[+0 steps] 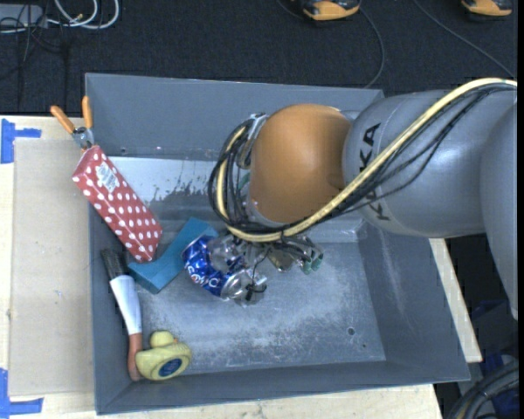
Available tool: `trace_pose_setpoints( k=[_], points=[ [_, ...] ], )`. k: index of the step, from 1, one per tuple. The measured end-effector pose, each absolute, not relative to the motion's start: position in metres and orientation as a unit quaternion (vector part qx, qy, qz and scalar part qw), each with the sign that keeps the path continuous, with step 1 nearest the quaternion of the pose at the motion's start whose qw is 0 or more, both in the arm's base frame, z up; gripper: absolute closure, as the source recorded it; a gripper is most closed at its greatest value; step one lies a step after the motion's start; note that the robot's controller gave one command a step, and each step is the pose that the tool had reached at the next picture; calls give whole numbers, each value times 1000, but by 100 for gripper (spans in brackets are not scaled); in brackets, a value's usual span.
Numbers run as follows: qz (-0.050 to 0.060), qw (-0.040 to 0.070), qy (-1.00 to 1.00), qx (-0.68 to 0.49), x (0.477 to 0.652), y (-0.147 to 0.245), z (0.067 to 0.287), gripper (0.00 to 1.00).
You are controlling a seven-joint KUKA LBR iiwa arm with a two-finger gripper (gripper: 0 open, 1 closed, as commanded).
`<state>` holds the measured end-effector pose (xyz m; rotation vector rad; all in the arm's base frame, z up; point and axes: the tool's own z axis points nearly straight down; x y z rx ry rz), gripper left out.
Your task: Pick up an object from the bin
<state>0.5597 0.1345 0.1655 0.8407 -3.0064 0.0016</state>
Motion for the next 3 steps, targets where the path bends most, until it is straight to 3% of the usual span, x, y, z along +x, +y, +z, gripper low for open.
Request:
trace_pose_setpoints(
  k=[3],
  points=[
    [0, 8, -963, 268, 560, 135, 183, 100]
  ],
)
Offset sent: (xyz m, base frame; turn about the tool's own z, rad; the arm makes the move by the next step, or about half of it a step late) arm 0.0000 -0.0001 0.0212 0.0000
